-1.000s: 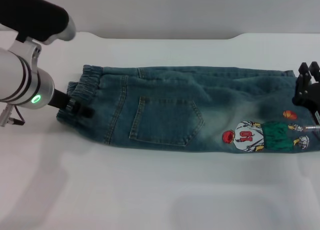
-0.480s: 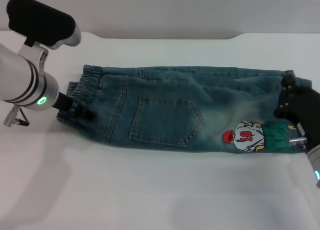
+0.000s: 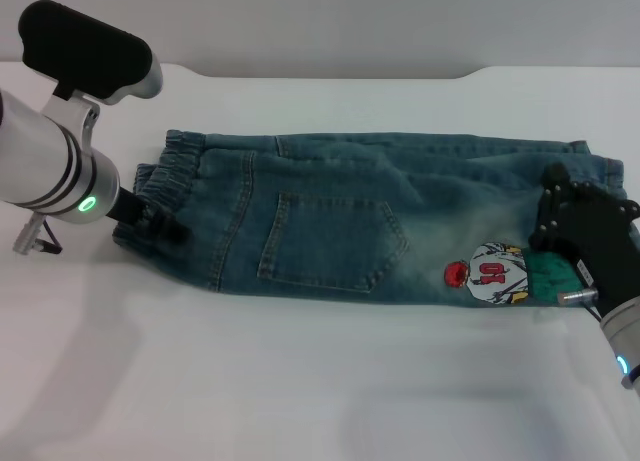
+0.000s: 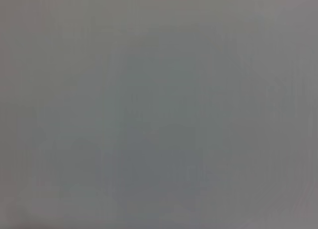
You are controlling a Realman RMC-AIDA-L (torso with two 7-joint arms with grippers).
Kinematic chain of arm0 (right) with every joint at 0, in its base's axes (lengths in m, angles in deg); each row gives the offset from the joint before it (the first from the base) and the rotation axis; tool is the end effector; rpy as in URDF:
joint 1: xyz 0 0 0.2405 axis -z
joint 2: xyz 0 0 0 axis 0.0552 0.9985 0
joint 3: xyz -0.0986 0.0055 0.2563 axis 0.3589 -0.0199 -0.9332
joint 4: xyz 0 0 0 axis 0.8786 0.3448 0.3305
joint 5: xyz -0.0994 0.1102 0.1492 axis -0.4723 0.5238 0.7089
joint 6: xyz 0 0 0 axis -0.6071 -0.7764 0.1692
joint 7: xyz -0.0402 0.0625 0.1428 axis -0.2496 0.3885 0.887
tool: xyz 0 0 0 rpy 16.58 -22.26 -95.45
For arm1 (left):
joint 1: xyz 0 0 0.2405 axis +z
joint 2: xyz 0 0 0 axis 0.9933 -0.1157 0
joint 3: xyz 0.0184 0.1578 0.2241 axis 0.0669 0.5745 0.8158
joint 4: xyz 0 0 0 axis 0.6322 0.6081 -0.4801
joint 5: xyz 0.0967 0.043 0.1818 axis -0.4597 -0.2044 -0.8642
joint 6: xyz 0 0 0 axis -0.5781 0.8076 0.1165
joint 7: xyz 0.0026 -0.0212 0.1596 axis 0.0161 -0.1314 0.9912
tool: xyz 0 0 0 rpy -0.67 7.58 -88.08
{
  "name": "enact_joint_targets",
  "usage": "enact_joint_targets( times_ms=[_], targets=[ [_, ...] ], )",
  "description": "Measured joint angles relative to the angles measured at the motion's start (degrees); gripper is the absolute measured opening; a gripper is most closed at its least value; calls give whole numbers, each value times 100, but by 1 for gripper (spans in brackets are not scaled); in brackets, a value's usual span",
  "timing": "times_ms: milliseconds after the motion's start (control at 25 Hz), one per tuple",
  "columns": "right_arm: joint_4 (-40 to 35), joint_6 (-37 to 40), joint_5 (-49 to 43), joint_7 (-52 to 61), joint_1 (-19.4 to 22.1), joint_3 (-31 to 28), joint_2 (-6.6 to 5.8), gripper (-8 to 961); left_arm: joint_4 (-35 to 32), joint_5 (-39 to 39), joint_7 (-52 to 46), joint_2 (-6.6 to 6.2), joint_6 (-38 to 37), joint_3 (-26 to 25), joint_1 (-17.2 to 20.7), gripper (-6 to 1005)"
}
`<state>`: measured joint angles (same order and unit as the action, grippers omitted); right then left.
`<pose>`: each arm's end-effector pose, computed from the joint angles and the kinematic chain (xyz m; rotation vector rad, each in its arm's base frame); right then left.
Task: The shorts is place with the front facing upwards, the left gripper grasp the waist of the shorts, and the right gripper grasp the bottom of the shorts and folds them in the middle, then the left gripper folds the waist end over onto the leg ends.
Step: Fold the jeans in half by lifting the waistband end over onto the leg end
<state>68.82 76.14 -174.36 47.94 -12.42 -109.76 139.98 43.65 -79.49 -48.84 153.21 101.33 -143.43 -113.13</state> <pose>0.3033 0.2958 -0.0812 -1.6986 0.5721 0.6929 -0.2418 0.3940 -0.0282 -2.1143 -0.9989 0.4621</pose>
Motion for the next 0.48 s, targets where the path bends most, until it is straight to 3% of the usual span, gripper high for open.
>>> enact_joint_targets(
  times_ms=[480],
  targets=[
    [185,-4,-1,-44,38,-1,-25,-2,-109,-2,12,-9,122,-116,-30,790]
  ],
)
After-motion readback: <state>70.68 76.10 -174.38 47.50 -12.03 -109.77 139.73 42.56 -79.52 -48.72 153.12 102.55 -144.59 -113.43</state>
